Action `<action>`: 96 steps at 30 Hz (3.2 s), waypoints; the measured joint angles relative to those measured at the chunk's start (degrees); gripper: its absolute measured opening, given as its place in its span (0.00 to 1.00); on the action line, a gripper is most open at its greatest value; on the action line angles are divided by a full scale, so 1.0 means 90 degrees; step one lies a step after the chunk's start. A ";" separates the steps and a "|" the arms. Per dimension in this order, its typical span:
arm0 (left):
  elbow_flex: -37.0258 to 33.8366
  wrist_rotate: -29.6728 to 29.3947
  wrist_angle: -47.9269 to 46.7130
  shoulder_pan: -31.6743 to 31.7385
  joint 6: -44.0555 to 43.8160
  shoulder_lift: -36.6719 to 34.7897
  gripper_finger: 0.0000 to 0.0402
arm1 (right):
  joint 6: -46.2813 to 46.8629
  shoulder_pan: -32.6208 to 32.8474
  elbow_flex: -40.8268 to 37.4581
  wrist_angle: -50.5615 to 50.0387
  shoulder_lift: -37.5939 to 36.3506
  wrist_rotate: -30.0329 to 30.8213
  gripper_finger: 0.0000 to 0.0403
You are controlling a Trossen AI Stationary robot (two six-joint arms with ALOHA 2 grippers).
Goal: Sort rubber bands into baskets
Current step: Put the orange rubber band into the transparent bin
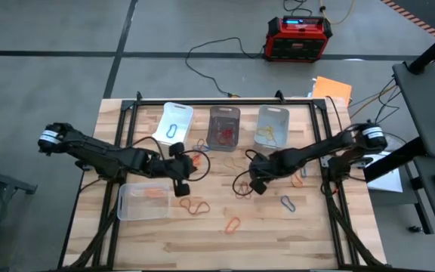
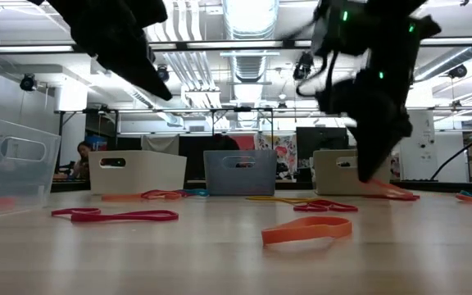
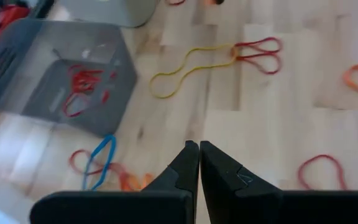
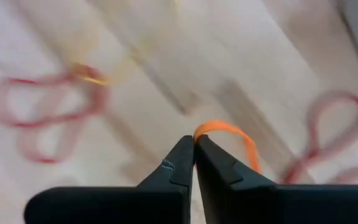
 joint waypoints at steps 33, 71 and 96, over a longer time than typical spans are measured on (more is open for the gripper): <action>-0.1646 0.2280 0.5483 -0.0179 0.1056 0.0496 0.38 | -0.3520 0.0595 -0.0224 0.6179 0.0091 -0.1551 0.02; -0.1348 0.2414 0.8136 0.0038 0.1358 0.2917 0.00 | -0.3306 0.0594 -0.0224 0.6257 0.0037 -0.1659 0.12; -0.0591 0.2296 0.0333 -0.0800 -0.0886 -0.0981 0.00 | -0.3443 0.0497 -0.0217 0.5212 -0.0914 -0.1306 0.45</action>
